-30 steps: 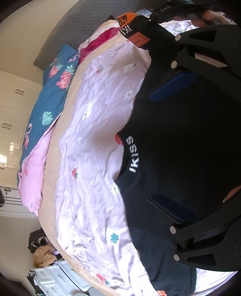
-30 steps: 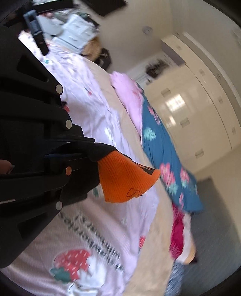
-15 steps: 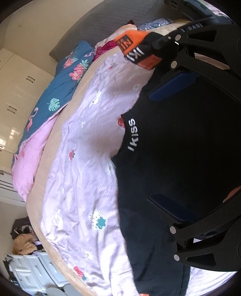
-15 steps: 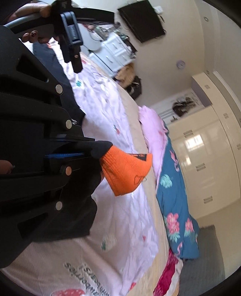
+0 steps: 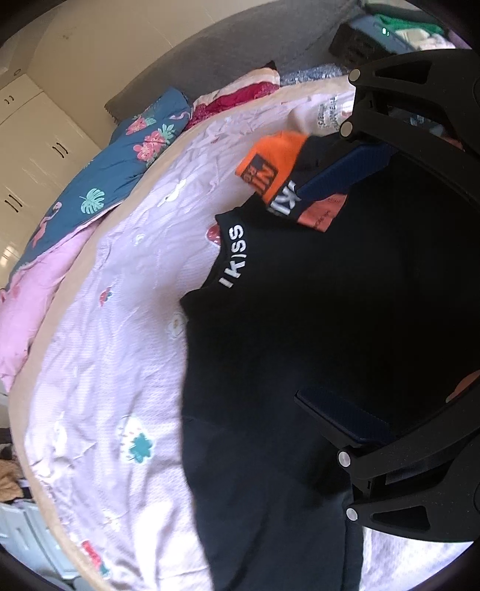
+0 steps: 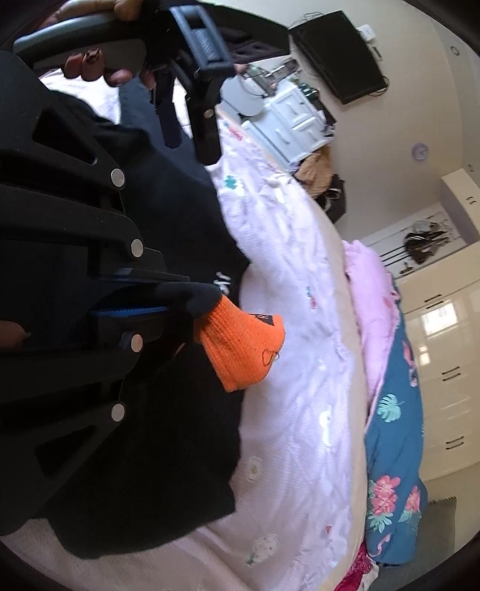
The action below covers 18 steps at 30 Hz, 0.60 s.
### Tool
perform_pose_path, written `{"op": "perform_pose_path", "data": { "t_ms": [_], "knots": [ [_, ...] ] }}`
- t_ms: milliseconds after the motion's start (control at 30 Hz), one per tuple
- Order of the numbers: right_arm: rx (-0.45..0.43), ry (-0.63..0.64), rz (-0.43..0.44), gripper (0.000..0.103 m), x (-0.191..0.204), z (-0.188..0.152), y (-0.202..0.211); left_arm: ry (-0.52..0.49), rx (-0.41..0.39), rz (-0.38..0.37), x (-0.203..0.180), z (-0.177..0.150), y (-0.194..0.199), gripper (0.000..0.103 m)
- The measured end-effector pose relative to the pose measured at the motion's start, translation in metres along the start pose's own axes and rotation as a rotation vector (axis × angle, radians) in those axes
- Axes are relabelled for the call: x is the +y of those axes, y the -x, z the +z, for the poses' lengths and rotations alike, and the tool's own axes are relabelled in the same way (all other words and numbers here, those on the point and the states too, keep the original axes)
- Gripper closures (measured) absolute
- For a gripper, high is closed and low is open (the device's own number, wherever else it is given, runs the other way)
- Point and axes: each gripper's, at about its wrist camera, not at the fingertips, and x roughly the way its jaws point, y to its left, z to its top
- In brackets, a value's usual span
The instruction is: Fold small clothes
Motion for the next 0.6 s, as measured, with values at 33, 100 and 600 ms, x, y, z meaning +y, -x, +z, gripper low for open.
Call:
{"op": "perform_pose_path", "data": {
  "t_ms": [33,100,600],
  "knots": [
    [0.01,-0.003,0.005,0.092,-0.001,-0.001,-0.002,0.008,0.01,-0.004,0.002,-0.001,-0.003,0.008],
    [0.04,-0.025,0.045,0.088,-0.005,-0.002,-0.006,0.014,0.028,-0.009,0.003,-0.003,-0.009,0.008],
    [0.072,-0.074,0.19,0.05,-0.022,0.009,0.026,0.085,0.141,-0.042,0.017,-0.021,-0.038,0.02]
  ]
}}
